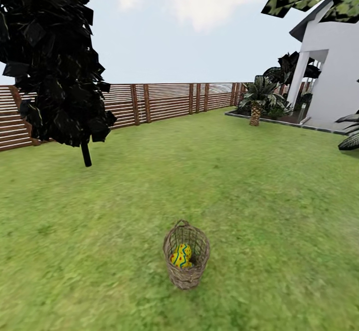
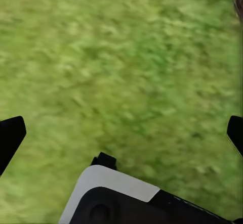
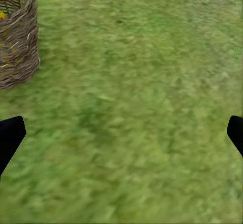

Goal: Take the three Easter eggs out of the wicker basket on the lawn in the garden, then place them on the lawn next to a single tree (choose any tree) so that all three eggs are next to the same tree and none are left in the basket.

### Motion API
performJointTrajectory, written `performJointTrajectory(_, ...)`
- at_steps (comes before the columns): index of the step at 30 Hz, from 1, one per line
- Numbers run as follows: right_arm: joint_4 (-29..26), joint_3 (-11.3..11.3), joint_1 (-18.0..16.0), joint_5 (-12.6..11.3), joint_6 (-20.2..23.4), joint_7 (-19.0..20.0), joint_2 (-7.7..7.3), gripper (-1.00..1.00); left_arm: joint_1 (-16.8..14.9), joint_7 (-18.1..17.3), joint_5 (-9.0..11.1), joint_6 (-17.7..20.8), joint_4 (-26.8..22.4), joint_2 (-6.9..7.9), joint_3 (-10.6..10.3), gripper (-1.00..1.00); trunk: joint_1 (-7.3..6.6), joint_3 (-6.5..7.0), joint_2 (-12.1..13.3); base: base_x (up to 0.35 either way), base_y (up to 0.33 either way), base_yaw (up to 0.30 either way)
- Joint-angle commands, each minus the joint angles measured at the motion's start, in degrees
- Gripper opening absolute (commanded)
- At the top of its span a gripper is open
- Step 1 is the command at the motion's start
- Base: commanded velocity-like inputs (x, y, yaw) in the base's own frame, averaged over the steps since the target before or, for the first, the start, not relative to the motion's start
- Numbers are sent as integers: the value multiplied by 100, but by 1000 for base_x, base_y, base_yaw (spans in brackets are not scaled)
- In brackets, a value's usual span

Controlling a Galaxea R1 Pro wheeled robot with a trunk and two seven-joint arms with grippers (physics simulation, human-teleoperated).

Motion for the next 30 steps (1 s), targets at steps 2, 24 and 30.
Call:
performJointTrajectory(2,3,-6,-5,1,-17,-6,0,100,-5,-2,60,-17,4,4,-13,100,6,-12,-10,335,41,0)
performJointTrajectory(24,1,-6,-5,1,0,-7,0,100,-5,-2,60,-17,4,6,-17,100,6,-12,-10,297,181,0)
performJointTrajectory(30,1,-6,-5,1,-2,-8,0,100,-5,-2,60,-18,4,6,-18,100,6,-12,-10,330,11,0)
